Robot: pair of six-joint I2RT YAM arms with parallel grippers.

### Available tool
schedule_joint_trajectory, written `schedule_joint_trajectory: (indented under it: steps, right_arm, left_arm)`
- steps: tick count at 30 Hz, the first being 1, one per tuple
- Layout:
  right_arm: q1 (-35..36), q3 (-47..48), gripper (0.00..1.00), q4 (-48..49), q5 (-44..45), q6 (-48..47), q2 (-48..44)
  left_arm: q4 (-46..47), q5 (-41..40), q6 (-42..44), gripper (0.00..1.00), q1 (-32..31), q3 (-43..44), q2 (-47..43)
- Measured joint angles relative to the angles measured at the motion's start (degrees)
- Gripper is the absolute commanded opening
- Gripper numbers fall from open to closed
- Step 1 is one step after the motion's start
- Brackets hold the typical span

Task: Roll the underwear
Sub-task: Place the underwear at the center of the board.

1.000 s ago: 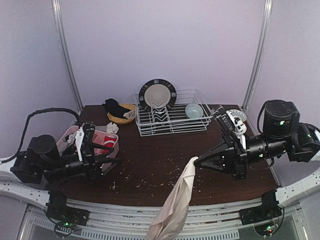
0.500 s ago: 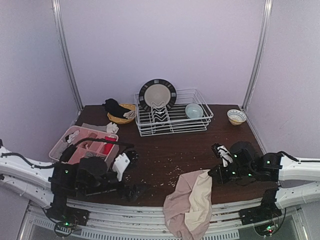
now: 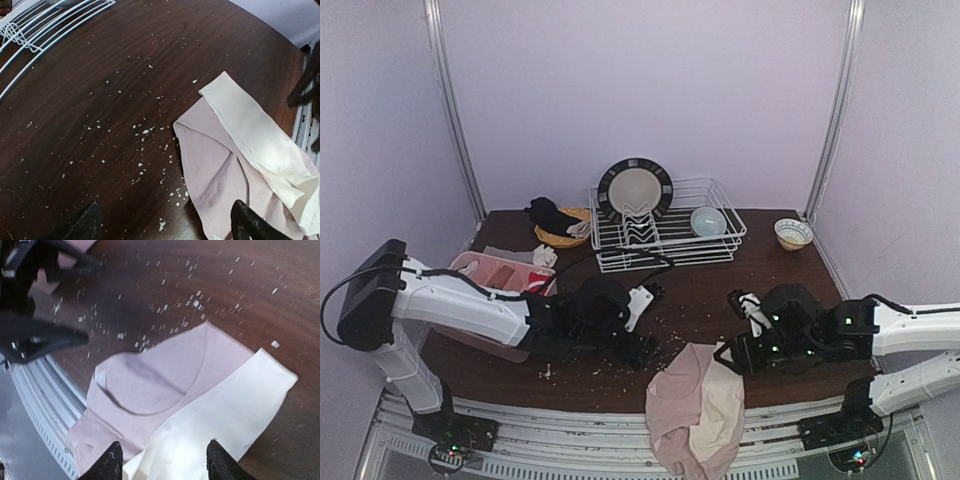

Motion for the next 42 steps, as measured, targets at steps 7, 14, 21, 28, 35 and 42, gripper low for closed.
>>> schedule_joint_trajectory:
  steps: [7, 14, 21, 28, 35, 42]
  right_arm:
    - [12.2, 0.8, 0.60, -4.9, -0.4, 9.4, 8.7]
    - [14.7, -0.2, 0.45, -2.1, -5.5, 15.9, 13.1]
    - [16.9, -0.9, 0.00, -1.2, -7.6, 19.8, 14.8]
    - [16.9, 0.2, 0.00, -16.8, 7.9, 22.9, 0.7]
    - [16.8, -0.9, 0.00, -23.4, 14.8, 27.2, -4.2]
    - [16.7, -2.3, 0.00, -23.8, 17.4, 27.6, -6.4]
  left_arm:
    - [-0.9, 1.8, -1.9, 0.84, 1.0, -0.1, 0.2]
    - [-0.9, 2.0, -4.0, 0.83, 1.5, -2.4, 0.2]
    - [-1.1, 3.8, -4.6, 0.81, 1.5, -1.4, 3.8]
    - [-3.7, 7.3, -5.6, 0.80, 1.5, 3.8, 11.3]
    - [-5.1, 11.0, -6.2, 0.31, 1.5, 7.7, 14.4]
    - [-5.0, 16.1, -7.2, 0.00, 1.6, 7.6, 15.7]
